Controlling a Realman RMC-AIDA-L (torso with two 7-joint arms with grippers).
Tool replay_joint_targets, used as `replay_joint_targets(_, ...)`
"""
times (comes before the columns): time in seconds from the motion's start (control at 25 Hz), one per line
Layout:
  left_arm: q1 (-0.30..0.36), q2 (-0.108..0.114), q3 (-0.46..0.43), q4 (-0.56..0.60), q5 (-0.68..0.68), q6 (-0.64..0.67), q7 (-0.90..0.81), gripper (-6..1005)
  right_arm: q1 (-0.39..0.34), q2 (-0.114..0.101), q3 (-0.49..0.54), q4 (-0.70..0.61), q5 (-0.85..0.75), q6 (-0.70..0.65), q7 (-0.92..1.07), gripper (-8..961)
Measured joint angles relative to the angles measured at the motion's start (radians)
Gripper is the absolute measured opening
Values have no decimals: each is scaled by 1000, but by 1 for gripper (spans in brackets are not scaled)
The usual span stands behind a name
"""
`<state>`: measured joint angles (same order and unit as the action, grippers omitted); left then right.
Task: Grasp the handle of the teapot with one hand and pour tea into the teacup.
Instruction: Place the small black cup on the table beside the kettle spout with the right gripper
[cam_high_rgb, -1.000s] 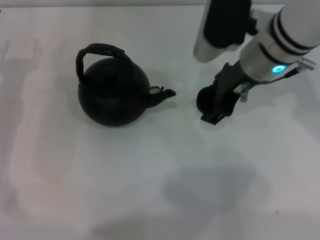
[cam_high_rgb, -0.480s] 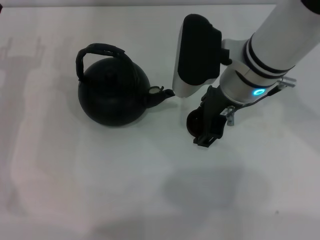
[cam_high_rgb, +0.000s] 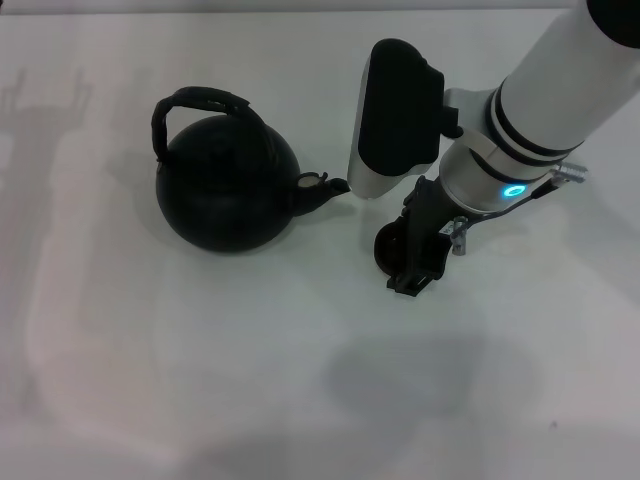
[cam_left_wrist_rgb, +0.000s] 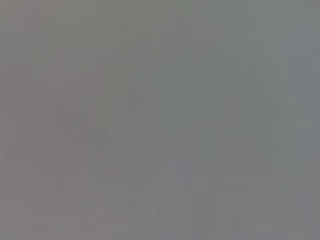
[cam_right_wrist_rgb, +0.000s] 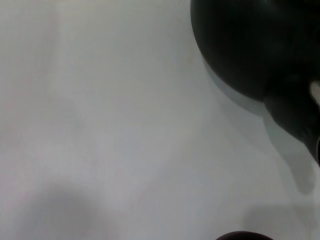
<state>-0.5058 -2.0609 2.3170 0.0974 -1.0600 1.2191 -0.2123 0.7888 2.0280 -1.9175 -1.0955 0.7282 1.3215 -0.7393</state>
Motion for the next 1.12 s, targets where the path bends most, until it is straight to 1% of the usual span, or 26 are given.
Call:
replay_joint_targets(0.28, -4, -1, -26, -1, 0, 1, 2, 758, 17, 0, -8, 31, 1, -2, -16, 727)
replay_joint_targets(0.56, -7, 0, -28, -1, 0, 2, 2, 757, 21, 0, -19, 47, 14, -15, -17, 726)
replay_joint_targets(0.88, -26, -1, -28, -11, 4, 1, 2, 757, 28, 0, -25, 84, 44, -23, -13, 726)
replay_joint_targets(1.12, -28, 0, -28, -12, 3, 0, 2, 757, 29, 0, -25, 87, 44, -31, -18, 727)
